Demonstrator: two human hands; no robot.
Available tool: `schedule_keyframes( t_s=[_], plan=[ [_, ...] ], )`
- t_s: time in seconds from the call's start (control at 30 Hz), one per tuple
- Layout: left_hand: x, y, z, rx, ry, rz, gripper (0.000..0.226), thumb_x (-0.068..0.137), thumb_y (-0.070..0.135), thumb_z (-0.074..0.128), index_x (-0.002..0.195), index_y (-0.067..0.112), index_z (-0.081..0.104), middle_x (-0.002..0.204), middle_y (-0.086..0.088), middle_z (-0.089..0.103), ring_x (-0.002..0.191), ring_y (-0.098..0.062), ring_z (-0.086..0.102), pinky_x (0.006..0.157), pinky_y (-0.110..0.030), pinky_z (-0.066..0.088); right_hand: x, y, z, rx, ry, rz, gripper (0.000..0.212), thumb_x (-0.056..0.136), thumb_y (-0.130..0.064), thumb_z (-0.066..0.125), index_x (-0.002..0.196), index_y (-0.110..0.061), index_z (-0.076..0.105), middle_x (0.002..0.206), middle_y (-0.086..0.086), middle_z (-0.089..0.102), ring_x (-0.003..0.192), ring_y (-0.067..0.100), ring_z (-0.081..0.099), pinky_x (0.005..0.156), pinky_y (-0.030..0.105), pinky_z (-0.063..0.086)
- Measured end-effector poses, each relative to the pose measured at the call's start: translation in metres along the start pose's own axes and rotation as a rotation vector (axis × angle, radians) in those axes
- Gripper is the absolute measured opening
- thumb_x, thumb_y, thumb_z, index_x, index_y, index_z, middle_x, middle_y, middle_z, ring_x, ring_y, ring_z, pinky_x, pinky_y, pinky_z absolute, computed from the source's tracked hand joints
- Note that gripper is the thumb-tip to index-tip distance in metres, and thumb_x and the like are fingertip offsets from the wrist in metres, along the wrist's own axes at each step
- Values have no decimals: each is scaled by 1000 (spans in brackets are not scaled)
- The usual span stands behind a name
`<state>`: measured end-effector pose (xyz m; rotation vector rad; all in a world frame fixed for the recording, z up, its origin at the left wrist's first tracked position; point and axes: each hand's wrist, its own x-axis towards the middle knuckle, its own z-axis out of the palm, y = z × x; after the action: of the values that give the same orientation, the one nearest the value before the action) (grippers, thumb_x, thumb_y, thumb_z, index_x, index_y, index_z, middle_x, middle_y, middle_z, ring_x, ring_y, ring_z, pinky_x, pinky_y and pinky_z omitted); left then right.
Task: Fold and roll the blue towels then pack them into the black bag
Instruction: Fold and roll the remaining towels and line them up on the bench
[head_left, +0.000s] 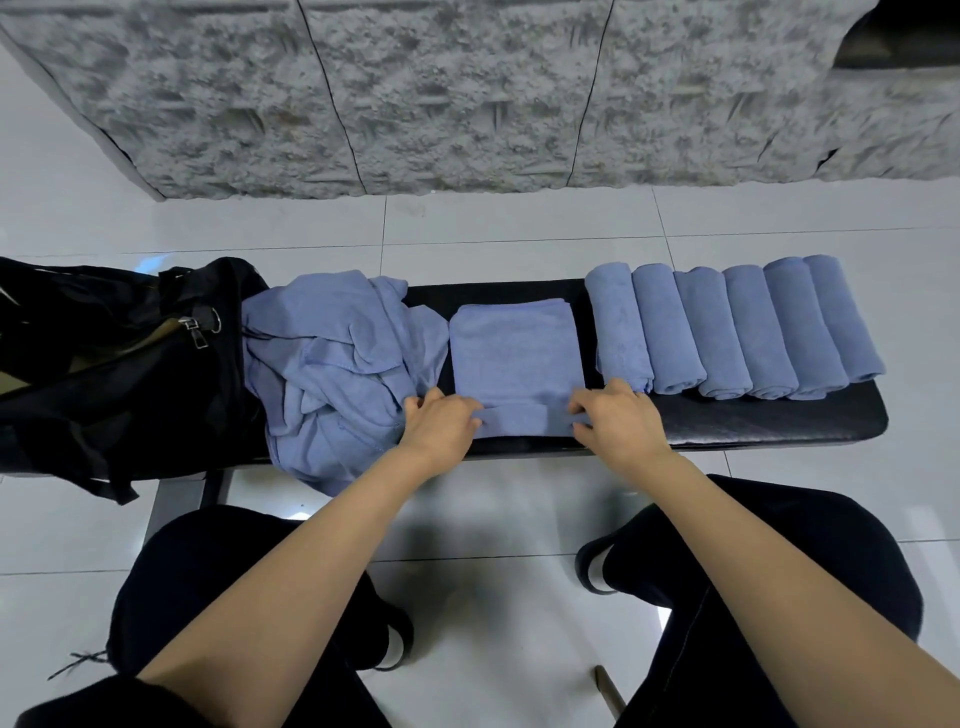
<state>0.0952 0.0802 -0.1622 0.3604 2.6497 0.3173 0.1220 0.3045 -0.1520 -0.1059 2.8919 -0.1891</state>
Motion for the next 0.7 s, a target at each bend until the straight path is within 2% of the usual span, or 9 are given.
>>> schedule_keyframes(
  t_s=[0.07, 0.1, 0.2, 0.23, 0.3, 0.37, 0.43, 0.6, 0.7],
  plan=[
    [8, 5, -2, -27, 23, -77, 27, 98, 18, 41, 118, 21, 59, 120, -2, 53, 119, -26, 37, 98, -40, 25, 10, -4, -2, 21, 38, 31, 19, 89, -15, 56, 106, -17, 64, 106, 0, 61, 107, 24, 46, 73, 30, 32],
    [11, 7, -1, -68, 98, -100, 25, 96, 16, 45, 116, 21, 60, 120, -2, 51, 118, -26, 37, 98, -39, 26, 13, -8, -2, 22, 102, 54, 16, 85, -10, 61, 99, -17, 66, 101, 0, 62, 101, 25, 49, 68, 31, 32],
    [9, 8, 3, -148, 367, -10, 29, 83, -4, 59, 102, 16, 67, 108, 0, 58, 104, -22, 50, 89, -31, 31, 12, -15, 6, -19, 298, 20, 31, 50, 11, 77, 65, -13, 67, 66, -1, 62, 68, 27, 54, 56, 27, 28],
    [6, 7, 8, -111, 417, 69, 34, 74, -11, 63, 97, 13, 69, 99, -1, 62, 96, -23, 55, 84, -31, 35, 8, -15, 10, -67, 334, -14, 33, 46, 12, 78, 65, -13, 67, 65, -1, 62, 67, 27, 54, 57, 27, 28],
    [1, 1, 23, 18, 513, 200, 40, 60, -11, 72, 93, 10, 70, 88, -3, 64, 85, -23, 56, 76, -30, 39, -2, -12, 20, -155, 368, -117, 28, 56, 3, 77, 79, -13, 69, 80, -2, 66, 75, 27, 55, 62, 31, 30],
    [-3, -1, 34, 125, 497, 235, 39, 62, 7, 82, 99, 9, 69, 92, -3, 64, 88, -21, 54, 78, -30, 39, -9, -9, 26, -194, 344, -187, 32, 67, -12, 74, 98, -12, 68, 99, -2, 67, 86, 26, 57, 67, 34, 33],
    [-4, -1, 38, 192, 436, 211, 51, 57, 15, 86, 104, 9, 67, 95, -3, 63, 91, -21, 54, 82, -30, 40, -8, -7, 27, -218, 318, -187, 39, 66, -9, 74, 105, -11, 67, 106, -1, 66, 90, 27, 57, 70, 34, 34],
    [1, 2, 23, 206, 376, 148, 69, 40, -9, 78, 104, 13, 66, 93, 0, 64, 86, -21, 59, 80, -32, 46, 11, -11, 17, -152, 222, -111, 44, 48, 11, 72, 87, -9, 66, 77, 1, 65, 78, 28, 54, 64, 33, 39],
    [0, -1, 12, 157, 227, 170, 55, 77, 1, 69, 127, 19, 54, 116, 3, 60, 110, -19, 51, 98, -33, 31, 5, -9, 0, -81, 42, -131, 35, 73, -4, 65, 107, -9, 54, 76, 3, 57, 93, 27, 47, 76, 34, 35]
  ],
)
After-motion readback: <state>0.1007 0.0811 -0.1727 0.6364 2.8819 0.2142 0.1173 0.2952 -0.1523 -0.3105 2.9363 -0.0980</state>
